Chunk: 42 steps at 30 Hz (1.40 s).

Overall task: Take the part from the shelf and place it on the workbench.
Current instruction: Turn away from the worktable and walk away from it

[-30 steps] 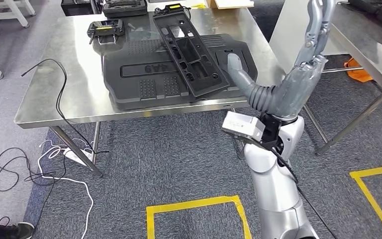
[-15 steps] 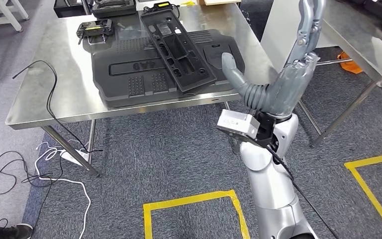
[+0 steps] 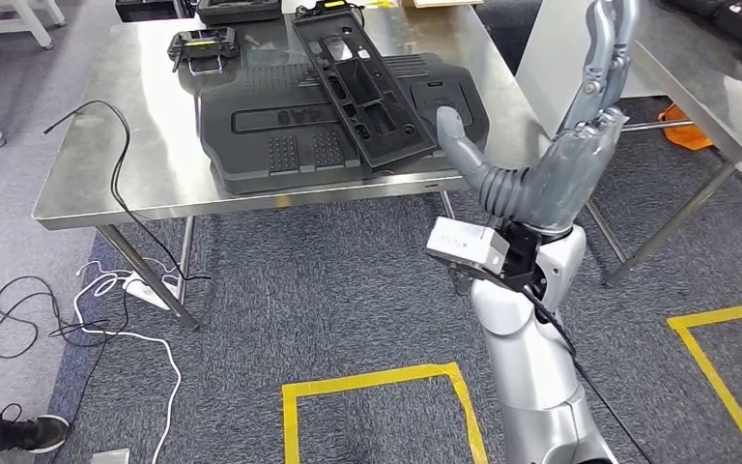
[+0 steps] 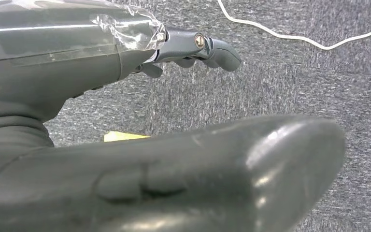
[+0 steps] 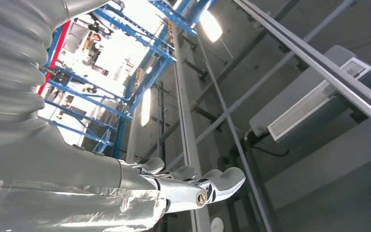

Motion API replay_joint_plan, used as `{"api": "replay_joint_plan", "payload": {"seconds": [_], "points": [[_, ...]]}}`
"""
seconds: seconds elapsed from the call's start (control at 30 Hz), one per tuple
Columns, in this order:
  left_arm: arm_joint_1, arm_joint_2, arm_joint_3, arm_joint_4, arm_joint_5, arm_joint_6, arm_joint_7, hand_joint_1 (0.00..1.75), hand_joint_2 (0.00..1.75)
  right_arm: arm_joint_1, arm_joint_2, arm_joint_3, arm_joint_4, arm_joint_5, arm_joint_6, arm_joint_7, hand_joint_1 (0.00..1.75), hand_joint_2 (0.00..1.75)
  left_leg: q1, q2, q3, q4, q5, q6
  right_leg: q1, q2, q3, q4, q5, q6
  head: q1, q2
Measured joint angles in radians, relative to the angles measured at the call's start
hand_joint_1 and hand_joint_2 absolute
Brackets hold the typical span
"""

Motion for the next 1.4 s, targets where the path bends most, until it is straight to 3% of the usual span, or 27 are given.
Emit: {"api": "replay_joint_plan", "payload": {"seconds": [0.03, 0.1, 0.17, 0.23, 0.3, 0.33, 0.37, 0.4, 0.47, 0.53, 0.67, 0.73, 0.8, 0.83, 0.87, 0.9, 0.97, 1.03, 1.17, 1.23, 1.33, 1.37, 1.4], "points": [[0.000, 0.000, 0.000, 0.000, 0.000, 0.000, 0.000, 0.00, 0.00, 0.000, 0.000, 0.000, 0.000, 0.000, 0.000, -0.001, 0.00, 1.75, -0.001, 0.000, -0.003, 0.002, 0.003, -0.005, 0.002, 0.001, 0.012, -0.031, 0.006, -0.004, 0.001, 0.000], [0.000, 0.000, 0.000, 0.000, 0.000, 0.000, 0.001, 0.00, 0.00, 0.001, 0.000, 0.000, 0.001, 0.000, 0.000, -0.004, 0.00, 1.75, -0.003, 0.000, -0.009, 0.002, 0.009, -0.017, 0.005, 0.003, 0.008, -0.040, 0.009, -0.012, 0.000, 0.000], [0.000, 0.000, 0.000, 0.000, 0.000, 0.000, 0.002, 0.00, 0.00, 0.002, 0.000, 0.000, 0.002, 0.000, 0.000, -0.005, 0.00, 1.75, -0.002, -0.002, -0.015, 0.016, -0.004, -0.028, 0.000, 0.001, 0.004, -0.043, 0.018, -0.024, -0.002, 0.000], [0.000, 0.000, 0.000, 0.000, 0.000, 0.000, 0.002, 0.00, 0.00, 0.002, 0.000, 0.000, 0.003, 0.000, 0.000, -0.005, 0.00, 1.75, 0.001, -0.004, -0.046, 0.099, -0.065, -0.036, -0.003, -0.002, -0.003, -0.047, 0.027, -0.036, -0.008, 0.000], [0.000, 0.000, 0.000, 0.000, 0.000, -0.001, 0.003, 0.00, 0.00, 0.003, 0.000, 0.000, 0.003, 0.000, 0.000, -0.005, 0.00, 1.75, 0.003, -0.004, -0.098, 0.236, -0.138, -0.042, -0.001, -0.004, -0.014, -0.045, 0.033, -0.041, -0.014, 0.000], [0.001, 0.000, 0.000, 0.000, 0.000, -0.001, 0.003, 0.00, 0.00, 0.004, 0.000, 0.000, 0.004, 0.000, 0.000, -0.005, 0.00, 1.75, 0.003, -0.004, -0.113, 0.283, -0.155, -0.043, 0.000, -0.004, -0.019, -0.044, 0.036, -0.041, -0.016, 0.000], [0.001, 0.000, 0.000, 0.000, 0.000, -0.001, 0.003, 0.00, 0.00, 0.004, 0.000, 0.000, 0.004, -0.001, 0.000, -0.005, 0.00, 1.75, 0.003, -0.004, -0.109, 0.292, -0.152, -0.043, 0.000, -0.004, -0.023, -0.043, 0.039, -0.041, -0.017, 0.000], [0.001, 0.000, 0.000, 0.000, 0.000, -0.001, 0.003, 0.00, 0.00, 0.005, 0.000, 0.000, 0.004, -0.001, 0.000, -0.005, 0.00, 1.75, 0.003, -0.004, -0.085, 0.257, -0.131, -0.041, 0.001, -0.004, -0.026, -0.041, 0.040, -0.040, -0.018, 0.000], [0.000, 0.000, 0.000, 0.000, 0.000, -0.001, 0.003, 0.00, 0.00, 0.005, 0.000, 0.000, 0.004, -0.002, 0.000, -0.006, 0.00, 1.75, 0.003, -0.004, -0.003, 0.118, -0.072, -0.033, 0.001, -0.003, -0.029, -0.036, 0.042, -0.037, -0.021, 0.000], [-0.002, 0.000, 0.000, 0.000, 0.000, -0.001, 0.004, 0.00, 0.00, 0.005, 0.000, 0.000, 0.004, -0.003, 0.000, -0.006, 0.00, 1.75, 0.000, -0.006, 0.044, 0.017, -0.043, -0.026, 0.003, -0.003, -0.036, -0.029, 0.045, -0.029, -0.023, 0.000], [0.001, 0.000, 0.000, 0.000, 0.000, -0.001, 0.005, 0.00, 0.00, 0.004, 0.000, 0.000, 0.004, -0.005, 0.000, -0.008, 0.00, 1.75, 0.000, -0.005, 0.036, -0.005, -0.029, -0.008, 0.003, -0.001, -0.049, -0.020, 0.045, -0.006, -0.023, 0.000], [-0.001, 0.000, 0.000, 0.000, 0.000, -0.001, 0.006, 0.00, 0.00, 0.004, 0.000, 0.000, 0.006, -0.007, 0.000, -0.009, 0.00, 1.75, 0.005, -0.001, 0.026, -0.011, -0.016, 0.005, 0.002, 0.001, -0.073, 0.037, -0.004, 0.004, -0.017, 0.000], [-0.003, 0.000, 0.000, 0.000, 0.000, -0.001, 0.006, 0.00, 0.00, 0.004, 0.000, 0.000, 0.008, -0.009, 0.000, -0.010, 0.00, 1.75, 0.004, 0.001, 0.012, -0.010, -0.007, 0.010, -0.001, 0.001, -0.118, 0.159, -0.079, 0.012, -0.009, 0.000], [-0.003, 0.000, 0.000, 0.000, 0.000, -0.001, 0.007, 0.00, 0.00, 0.005, 0.000, 0.000, 0.009, -0.010, 0.000, -0.011, 0.00, 1.75, 0.003, 0.001, 0.006, -0.008, -0.003, 0.011, -0.002, 0.001, -0.134, 0.212, -0.102, 0.014, -0.008, 0.000], [-0.003, 0.000, 0.000, 0.000, 0.000, -0.001, 0.008, 0.00, 0.00, 0.006, 0.000, 0.000, 0.010, -0.010, 0.000, -0.012, 0.00, 1.75, 0.003, 0.001, 0.000, -0.006, 0.000, 0.010, -0.003, 0.001, -0.137, 0.237, -0.108, 0.015, -0.007, 0.000], [-0.003, 0.000, 0.000, 0.000, 0.000, -0.001, 0.009, 0.00, 0.00, 0.007, 0.000, 0.000, 0.011, -0.011, 0.000, -0.012, 0.00, 1.75, 0.003, 0.002, -0.004, -0.004, 0.003, 0.009, -0.003, 0.001, -0.120, 0.221, -0.094, 0.014, -0.007, 0.000], [-0.003, 0.000, 0.000, 0.000, 0.000, -0.001, 0.010, 0.00, 0.00, 0.006, 0.000, 0.000, 0.012, -0.011, 0.000, -0.012, 0.00, 1.75, 0.003, 0.001, -0.011, 0.000, 0.007, 0.005, -0.003, 0.001, -0.041, 0.093, -0.039, 0.009, -0.003, 0.000], [-0.005, 0.000, 0.000, 0.000, 0.000, -0.001, 0.011, 0.00, 0.00, 0.004, 0.000, 0.000, 0.012, -0.011, 0.000, -0.012, 0.00, 1.75, 0.000, 0.001, -0.017, 0.006, 0.011, -0.003, 0.001, 0.002, 0.017, -0.019, -0.007, 0.001, 0.000, 0.000], [-0.006, 0.000, 0.000, 0.000, 0.000, -0.001, 0.012, 0.00, 0.00, 0.003, 0.000, 0.000, 0.012, -0.010, 0.000, -0.012, 0.00, 1.75, -0.001, -0.001, -0.026, 0.011, 0.018, -0.027, 0.002, 0.003, 0.015, -0.043, 0.010, -0.020, -0.002, 0.000], [-0.006, 0.000, 0.000, 0.000, 0.000, -0.001, 0.013, 0.00, 0.00, 0.002, 0.001, 0.000, 0.013, -0.010, 0.000, -0.012, 0.00, 1.75, -0.001, -0.002, -0.047, 0.066, -0.029, -0.037, -0.003, 0.000, 0.006, -0.050, 0.025, -0.033, -0.007, 0.000], [-0.006, 0.000, 0.000, 0.000, 0.000, -0.001, 0.015, 0.00, 0.00, 0.002, 0.001, 0.000, 0.013, -0.009, 0.000, -0.011, 0.00, 1.75, 0.002, -0.003, -0.111, 0.253, -0.140, -0.044, -0.002, -0.003, -0.015, -0.047, 0.039, -0.041, -0.016, 0.000], [-0.006, 0.000, 0.000, 0.000, 0.000, -0.001, 0.015, 0.00, 0.00, 0.002, 0.001, 0.000, 0.013, -0.009, 0.000, -0.011, 0.00, 1.75, 0.003, -0.003, -0.116, 0.285, -0.151, -0.044, -0.001, -0.003, -0.022, -0.045, 0.043, -0.040, -0.017, 0.000], [-0.005, 0.000, 0.000, 0.000, 0.000, -0.001, 0.015, 0.00, 0.00, 0.003, 0.001, 0.000, 0.013, -0.009, 0.000, -0.011, 0.00, 1.75, 0.003, -0.003, -0.101, 0.278, -0.143, -0.043, -0.001, -0.004, -0.027, -0.043, 0.047, -0.039, -0.018, 0.000]]}}
